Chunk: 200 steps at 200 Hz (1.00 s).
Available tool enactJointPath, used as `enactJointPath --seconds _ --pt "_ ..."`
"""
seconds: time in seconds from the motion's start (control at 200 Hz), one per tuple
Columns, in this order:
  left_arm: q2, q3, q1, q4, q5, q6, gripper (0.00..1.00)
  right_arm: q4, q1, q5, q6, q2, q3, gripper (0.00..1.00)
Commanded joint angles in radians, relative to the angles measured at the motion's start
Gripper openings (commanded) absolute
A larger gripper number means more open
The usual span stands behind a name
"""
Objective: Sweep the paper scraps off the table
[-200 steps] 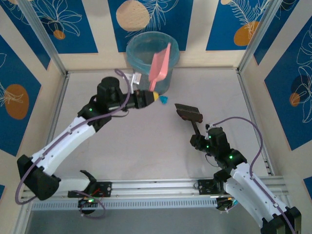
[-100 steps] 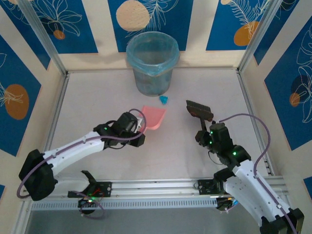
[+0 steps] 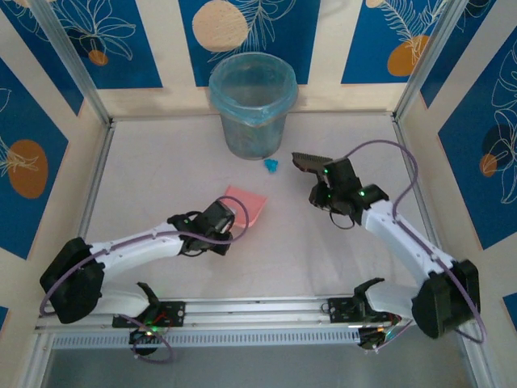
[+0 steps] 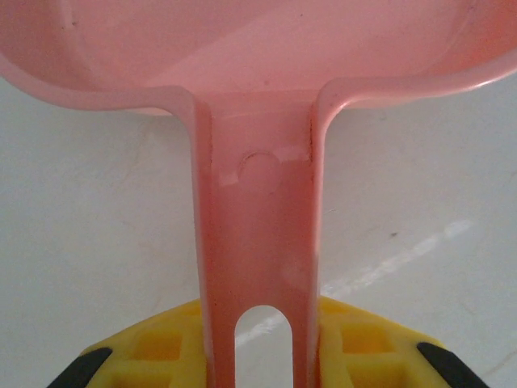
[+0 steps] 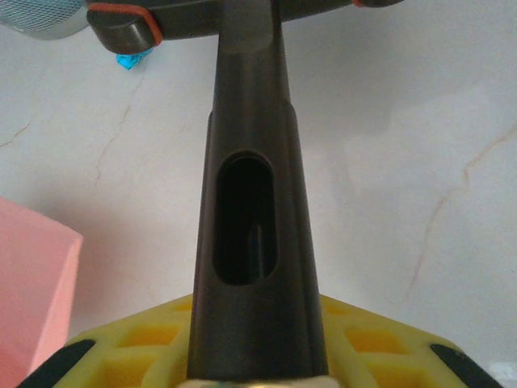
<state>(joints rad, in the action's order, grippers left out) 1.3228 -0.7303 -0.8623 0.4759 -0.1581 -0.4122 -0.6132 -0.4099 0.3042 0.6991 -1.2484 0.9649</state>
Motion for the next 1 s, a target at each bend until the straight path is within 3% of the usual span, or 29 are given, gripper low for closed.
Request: enactJointPath --seconds 0.0,0.285,0.48,0.695,0.995 --pt "0.016 0.008 -0.014 -0.014 -0.058 0.021 0.00 0.029 -0.013 0.005 -0.040 -0.086 0.107 0.00" --pt "0.073 -0.012 -0.014 0.014 -0.098 0.023 0.00 0.013 -0.068 -0.005 -0.051 -0.372 0.314 0.00" --pt "0.085 -0.011 -0.015 0.011 -0.102 0.026 0.00 -0.013 -0.116 0.013 -0.069 -0.469 0.379 0.00" --pt "0.103 -0.013 -0.015 0.015 -0.118 0.027 0.00 -0.031 -0.146 0.003 -0.038 -0.404 0.260 0.00" --pt "0.106 -0.011 -0.015 0.008 -0.104 0.029 0.00 -0.117 -0.200 -0.003 0.020 -0.186 0.117 0.00"
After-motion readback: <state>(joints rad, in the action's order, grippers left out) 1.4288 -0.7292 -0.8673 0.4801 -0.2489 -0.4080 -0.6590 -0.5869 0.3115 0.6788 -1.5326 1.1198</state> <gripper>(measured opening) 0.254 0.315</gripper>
